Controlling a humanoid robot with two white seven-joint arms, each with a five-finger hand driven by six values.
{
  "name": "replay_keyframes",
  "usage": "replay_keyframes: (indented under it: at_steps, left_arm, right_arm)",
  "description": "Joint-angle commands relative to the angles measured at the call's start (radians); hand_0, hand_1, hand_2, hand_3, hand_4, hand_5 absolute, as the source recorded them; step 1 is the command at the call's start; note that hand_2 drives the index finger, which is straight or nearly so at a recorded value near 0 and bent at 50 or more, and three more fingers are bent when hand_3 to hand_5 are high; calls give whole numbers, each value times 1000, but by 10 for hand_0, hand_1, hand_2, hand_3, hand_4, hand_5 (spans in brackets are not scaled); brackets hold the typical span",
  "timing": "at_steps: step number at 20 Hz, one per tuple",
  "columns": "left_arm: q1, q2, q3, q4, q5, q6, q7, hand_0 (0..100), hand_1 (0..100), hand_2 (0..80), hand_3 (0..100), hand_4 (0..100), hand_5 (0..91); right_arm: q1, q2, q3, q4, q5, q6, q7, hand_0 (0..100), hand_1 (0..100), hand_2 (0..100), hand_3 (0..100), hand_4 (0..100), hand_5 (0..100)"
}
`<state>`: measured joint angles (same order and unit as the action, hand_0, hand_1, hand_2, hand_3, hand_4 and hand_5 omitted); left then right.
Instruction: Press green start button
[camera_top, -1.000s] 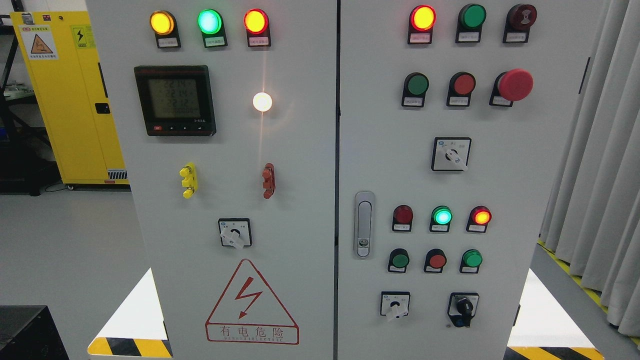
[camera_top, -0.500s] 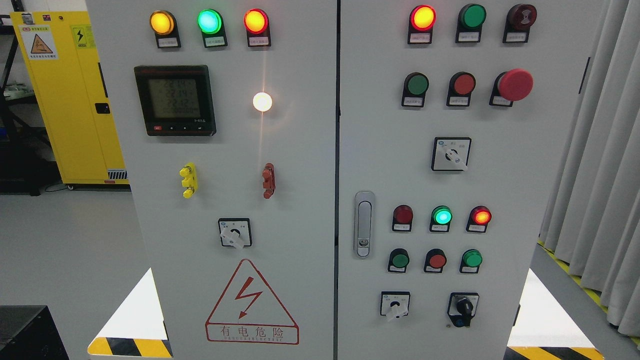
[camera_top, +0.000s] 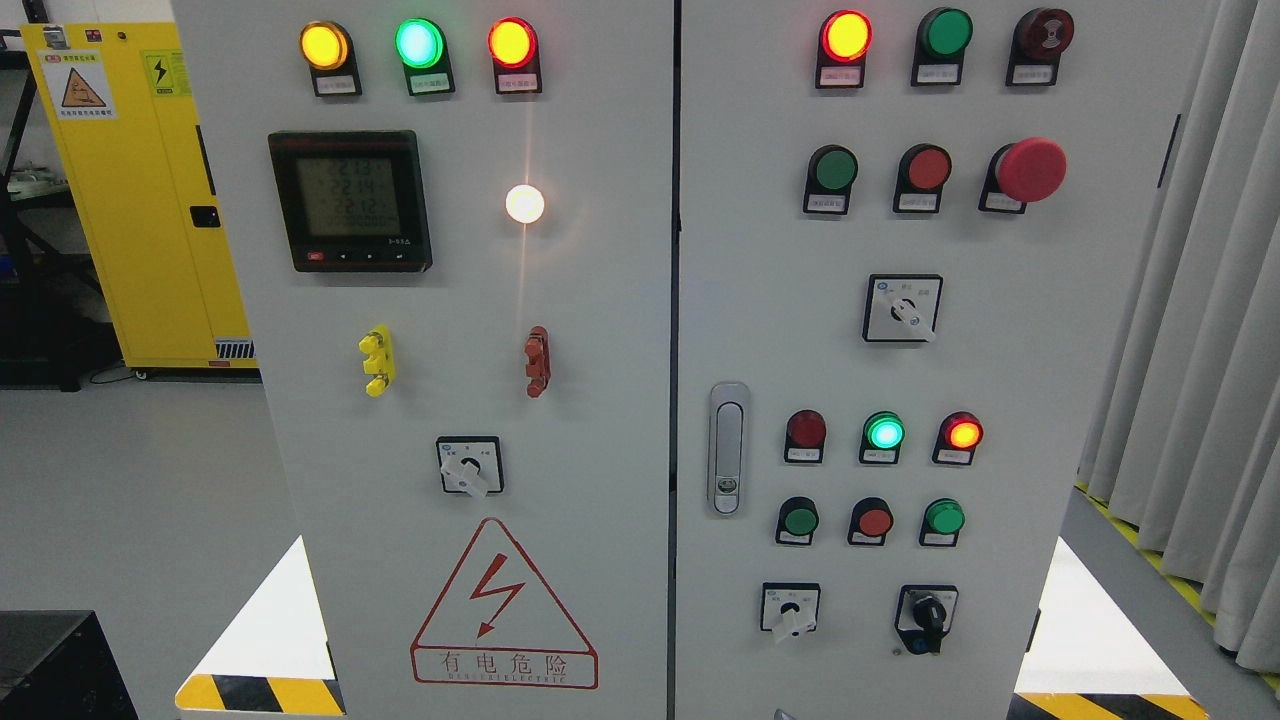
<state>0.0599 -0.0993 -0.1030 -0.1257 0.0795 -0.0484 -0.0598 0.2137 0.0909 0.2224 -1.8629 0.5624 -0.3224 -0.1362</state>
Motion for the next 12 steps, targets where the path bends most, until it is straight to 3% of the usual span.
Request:
replay_keyframes:
  at_steps: [1,4,8,12]
  left_arm:
    - [0,0,-1,1,0,1,0,120,556,0,0,0,0]
    - [0,0,0,0,0,1,0,120,556,0,0,0,0]
    - [0,0,0,0,0,1,0,120,556,0,0,0,0]
    - [0,0,0,0,0,1,0,120,556,0,0,0,0]
  right_arm:
    - [-43,4,-115,-10,325,3,-54,465,832,0,601,739,750]
    - [-71,4,-153,-25,480,3,-75,518,851,0,779,877,886]
    - [-149,4,-164,-35,592,11,-75,525,858,0,854,947,949]
    - [-230,0,-163,-13,674,71,-66,543,866,0,910,973,1000]
